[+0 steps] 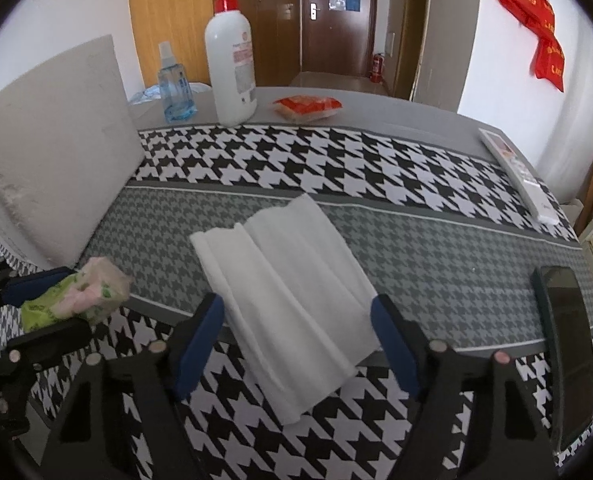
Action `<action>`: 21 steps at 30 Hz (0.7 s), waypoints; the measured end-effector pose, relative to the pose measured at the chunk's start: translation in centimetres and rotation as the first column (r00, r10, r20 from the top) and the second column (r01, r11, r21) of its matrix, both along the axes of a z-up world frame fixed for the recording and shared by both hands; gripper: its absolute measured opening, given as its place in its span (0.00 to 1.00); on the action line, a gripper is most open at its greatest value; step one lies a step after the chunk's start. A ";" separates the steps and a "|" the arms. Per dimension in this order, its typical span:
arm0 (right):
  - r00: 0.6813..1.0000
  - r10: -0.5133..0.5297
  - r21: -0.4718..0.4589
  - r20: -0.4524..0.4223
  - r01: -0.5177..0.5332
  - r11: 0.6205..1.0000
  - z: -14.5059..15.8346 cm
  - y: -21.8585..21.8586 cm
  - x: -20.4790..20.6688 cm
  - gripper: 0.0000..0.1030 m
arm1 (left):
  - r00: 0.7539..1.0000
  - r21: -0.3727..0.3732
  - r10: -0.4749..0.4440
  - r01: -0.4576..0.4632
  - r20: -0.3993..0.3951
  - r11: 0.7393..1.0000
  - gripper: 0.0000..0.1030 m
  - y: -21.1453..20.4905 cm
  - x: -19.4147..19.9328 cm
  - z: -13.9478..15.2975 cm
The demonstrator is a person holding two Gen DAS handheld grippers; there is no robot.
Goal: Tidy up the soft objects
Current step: 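Close the right gripper on the white tissue and lift it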
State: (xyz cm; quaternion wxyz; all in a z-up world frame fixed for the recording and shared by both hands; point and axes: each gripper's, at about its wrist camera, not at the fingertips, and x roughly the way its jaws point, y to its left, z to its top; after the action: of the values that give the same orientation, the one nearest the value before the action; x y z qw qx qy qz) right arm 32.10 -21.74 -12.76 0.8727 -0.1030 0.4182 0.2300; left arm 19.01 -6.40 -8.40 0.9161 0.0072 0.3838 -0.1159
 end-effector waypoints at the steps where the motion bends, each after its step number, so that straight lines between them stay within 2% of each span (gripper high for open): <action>1: 1.000 -0.002 -0.002 -0.003 0.002 1.000 -0.1 -0.1 0.1 0.68 | 1.000 0.000 -0.001 0.001 0.001 1.000 0.40 0.0 0.0 0.0; 8: 1.000 -0.003 -0.020 0.007 0.003 1.000 -0.1 0.0 0.0 0.62 | 1.000 0.000 0.002 -0.002 -0.002 1.000 0.40 0.0 0.0 0.0; 16: 0.999 -0.032 -0.030 0.012 0.032 0.999 0.1 -0.5 0.1 0.31 | 1.000 -0.004 0.005 -0.005 0.004 1.000 0.40 0.3 -0.2 0.1; 18: 0.999 -0.036 -0.022 0.006 0.036 0.999 0.2 -0.7 0.1 0.25 | 1.000 -0.005 0.005 -0.005 0.005 1.000 0.40 0.3 -0.3 0.1; 21: 0.999 -0.035 -0.006 -0.006 0.035 0.999 0.2 -1.1 -0.1 0.23 | 1.000 -0.007 0.003 -0.003 0.006 1.000 0.40 0.3 -0.4 0.2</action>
State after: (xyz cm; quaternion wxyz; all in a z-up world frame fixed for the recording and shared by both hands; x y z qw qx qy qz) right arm 31.95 -22.79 -12.52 0.8750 -0.0974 0.4232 0.2138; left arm 18.59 -6.08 -8.23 0.9173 0.0038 0.3808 -0.1160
